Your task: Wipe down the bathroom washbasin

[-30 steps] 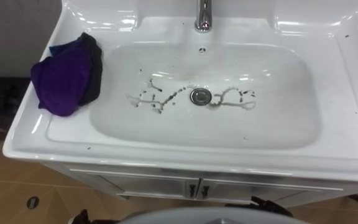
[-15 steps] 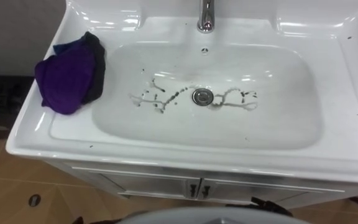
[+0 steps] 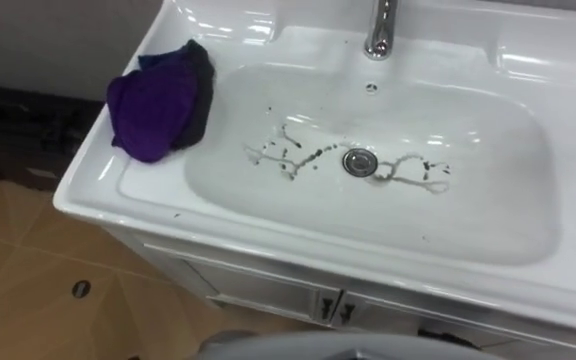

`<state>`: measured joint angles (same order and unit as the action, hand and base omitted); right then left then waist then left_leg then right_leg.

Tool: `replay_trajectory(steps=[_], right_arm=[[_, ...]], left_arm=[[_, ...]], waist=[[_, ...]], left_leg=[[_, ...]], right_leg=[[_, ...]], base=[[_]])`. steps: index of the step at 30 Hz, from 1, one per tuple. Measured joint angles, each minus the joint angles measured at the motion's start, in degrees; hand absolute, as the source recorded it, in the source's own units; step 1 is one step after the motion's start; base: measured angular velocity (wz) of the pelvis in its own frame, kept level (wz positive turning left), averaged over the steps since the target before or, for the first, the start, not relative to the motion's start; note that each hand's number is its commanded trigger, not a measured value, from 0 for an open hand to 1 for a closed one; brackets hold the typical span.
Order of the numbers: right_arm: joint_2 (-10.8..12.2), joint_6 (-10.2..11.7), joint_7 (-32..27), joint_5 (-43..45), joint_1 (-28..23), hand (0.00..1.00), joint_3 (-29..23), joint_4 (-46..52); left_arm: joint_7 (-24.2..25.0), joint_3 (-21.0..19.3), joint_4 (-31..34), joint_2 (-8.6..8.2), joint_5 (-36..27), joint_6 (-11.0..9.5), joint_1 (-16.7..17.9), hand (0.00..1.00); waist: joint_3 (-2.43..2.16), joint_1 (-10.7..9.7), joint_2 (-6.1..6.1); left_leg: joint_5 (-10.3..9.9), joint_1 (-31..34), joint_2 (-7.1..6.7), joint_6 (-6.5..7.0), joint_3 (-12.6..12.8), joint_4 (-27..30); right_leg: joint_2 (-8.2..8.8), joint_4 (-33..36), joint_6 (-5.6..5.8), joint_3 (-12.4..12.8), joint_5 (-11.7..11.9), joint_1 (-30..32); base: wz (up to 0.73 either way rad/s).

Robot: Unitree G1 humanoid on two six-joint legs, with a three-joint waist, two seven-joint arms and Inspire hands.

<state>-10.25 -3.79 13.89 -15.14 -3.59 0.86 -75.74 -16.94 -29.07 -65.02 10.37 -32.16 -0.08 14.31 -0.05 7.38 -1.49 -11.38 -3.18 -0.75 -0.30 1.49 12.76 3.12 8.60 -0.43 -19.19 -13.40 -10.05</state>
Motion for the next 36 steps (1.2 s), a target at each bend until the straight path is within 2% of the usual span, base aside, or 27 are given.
replay_trajectory(steps=[3,5,6,7,8,10,13,15,18,21,24,29,33,35,36], right_arm=[[-1.1,-0.1,0.1,1.6,-0.1,0.0,-1.7,-0.1],[-1.8,-0.1,0.0,2.4,-0.1,0.0,-2.3,0.0],[-2.2,-0.1,0.0,2.5,-0.1,0.0,-2.2,0.0],[-2.7,0.0,0.0,2.4,-0.2,0.0,-2.2,0.0],[-3.0,0.0,0.0,2.3,-0.3,0.0,-2.2,0.0],[-3.6,0.0,-0.3,2.3,-1.0,0.0,-2.5,0.7],[-3.6,0.1,-1.2,2.5,-1.3,0.0,-3.5,0.8],[-3.6,0.0,-1.3,2.3,-2.2,0.0,-3.8,2.1],[-3.3,0.1,-1.9,2.7,-2.5,0.0,-3.9,2.9],[-3.1,0.2,-2.5,4.2,-2.4,0.0,-4.2,3.3],[-2.8,0.5,-2.5,4.1,-2.4,0.0,-4.2,3.4],[-2.7,0.9,-2.3,4.2,-2.1,0.0,-4.3,3.3],[-2.5,1.9,-2.1,3.8,-2.8,0.0,-4.3,3.5],[-2.5,2.0,-1.9,3.9,-2.5,0.0,-4.4,3.9],[-2.5,2.2,-1.5,4.0,-2.6,0.0,-4.5,3.8]], left_arm=[[-2.8,-3.0,0.4,1.95,-3.9,-0.2,-1.1,0.0],[-4.5,-4.8,3.1,3.08,-5.5,-0.3,-1.1,0.0],[-5.3,-5.2,4.6,4.4,-6.3,-0.6,-1.3,0.0],[-5.9,-5.8,5.9,5.31,-6.6,-1.9,-1.7,0.0],[-6.5,-6.3,7.0,5.56,-6.6,-2.3,-1.9,0.0],[-9.4,-7.3,14.5,6.12,-8.7,-2.7,-2.2,0.0],[-12.2,-7.7,23.0,6.42,-11.8,-4.2,-3.8,0.0],[-13.2,-7.9,26.9,6.87,-13.7,-4.4,-5.0,0.0],[-15.8,-8.1,34.4,7.23,-13.3,-4.6,-6.3,0.0],[-17.2,-8.0,39.6,7.47,-12.4,-6.3,-8.6,0.0],[-18.4,-7.8,44.9,7.64,-11.8,-6.4,-9.7,0.0],[-20.0,-7.4,52.7,7.65,-4.2,-6.4,-9.8,0.0],[-20.0,-5.5,59.4,7.64,4.4,-6.5,-9.8,0.0],[-19.3,-4.7,60.7,7.64,8.2,-6.5,-9.8,0.0],[-18.5,-3.9,61.3,7.64,11.3,-6.4,-9.8,0.0]], waist=[[0.23,0.4,-1.21],[0.26,1.0,-2.05],[0.26,1.3,-2.36],[0.4,1.7,-2.55],[0.34,1.8,-2.85],[0.09,1.9,-3.55],[0.04,2.4,-3.67],[-0.04,2.6,-3.69],[-0.09,2.5,-3.63],[-0.23,2.3,-3.39],[-0.06,2.0,-3.46],[0.09,0.8,-3.46],[0.09,0.0,-3.03],[0.1,-0.8,-3.15],[0.3,-1.6,-3.01]], left_leg=[[-0.2,0.6,-0.15,0.23,-0.7,0.7],[-0.2,0.7,-0.19,0.24,-0.7,0.6],[-0.1,0.8,-0.2,0.28,-0.7,0.4],[-0.1,1.0,-0.2,0.3,-0.7,0.2],[-0.1,1.1,-0.24,0.33,-0.7,0.2],[0.0,1.6,-0.53,0.47,-1.2,0.6],[0.1,1.8,-0.65,0.58,-1.2,0.9],[0.1,1.7,-0.71,0.6,-1.0,0.8],[0.1,1.6,-0.94,0.64,-1.7,0.8],[0.1,1.6,-0.98,0.64,-1.6,0.7],[0.1,1.5,-0.97,0.65,-1.6,0.7],[0.1,1.6,-0.96,0.65,-1.6,0.7],[0.1,1.5,-0.97,0.65,-1.5,0.6],[0.1,1.3,-0.96,0.65,-1.5,0.5],[0.1,1.1,-0.95,0.65,-1.4,0.4]], right_leg=[[0.14,0.1,0.11,-0.7,0.0,0.1],[0.19,0.2,0.22,-0.6,-0.2,0.3],[0.26,0.5,0.21,-0.5,-0.3,0.7],[0.39,1.1,0.17,-0.5,-0.4,1.1],[0.42,1.1,0.18,-0.7,-0.4,1.2],[0.59,1.1,0.31,-1.4,-0.5,1.2],[0.61,1.3,0.37,-1.3,-0.4,1.6],[0.73,1.3,0.4,-1.0,-0.4,1.7],[0.56,1.3,0.51,-0.5,-0.4,1.9],[0.52,1.2,0.63,0.1,-0.3,1.9],[0.45,1.2,0.65,0.5,-0.3,1.9],[0.4,1.1,0.65,1.2,-0.3,2.3],[0.38,1.1,0.67,1.4,-0.2,2.2],[0.32,1.1,0.71,1.6,-0.1,2.0],[0.32,1.1,0.72,1.6,-0.1,1.8]], base=[[0.14],[0.02],[-0.05],[-0.03],[0.0],[0.15],[0.02],[-0.07],[-0.09],[-0.08],[-0.04],[-0.03],[0.0],[-0.02],[0.0]])
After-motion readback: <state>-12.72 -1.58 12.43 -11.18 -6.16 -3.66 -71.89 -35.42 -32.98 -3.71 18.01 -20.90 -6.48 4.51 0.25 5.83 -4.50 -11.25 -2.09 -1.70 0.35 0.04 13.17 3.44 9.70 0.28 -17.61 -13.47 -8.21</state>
